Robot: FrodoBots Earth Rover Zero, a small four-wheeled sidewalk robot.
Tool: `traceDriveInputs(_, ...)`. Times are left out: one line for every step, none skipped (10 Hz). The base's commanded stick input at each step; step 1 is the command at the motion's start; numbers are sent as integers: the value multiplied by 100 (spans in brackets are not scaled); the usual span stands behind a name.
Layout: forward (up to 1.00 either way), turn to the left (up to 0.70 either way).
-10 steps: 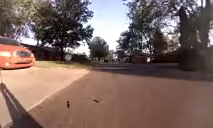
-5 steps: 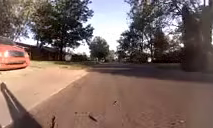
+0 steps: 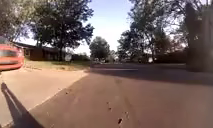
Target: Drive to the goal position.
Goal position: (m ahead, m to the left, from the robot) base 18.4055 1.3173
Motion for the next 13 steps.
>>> traceDriveInputs(100, 0)
traceDriveInputs(100, -5)
traceDriveInputs(100, -23)
traceDriveInputs(100, -3)
traceDriveInputs(100, 0)
traceDriveInputs(100, 0)
traceDriveInputs(100, 0)
traceDriveInputs(100, 0)
traceDriveInputs(100, 0)
traceDriveInputs(100, 0)
traceDriveInputs(100, 0)
traceDriveInputs(100, 0)
traceDriveInputs(100, 0)
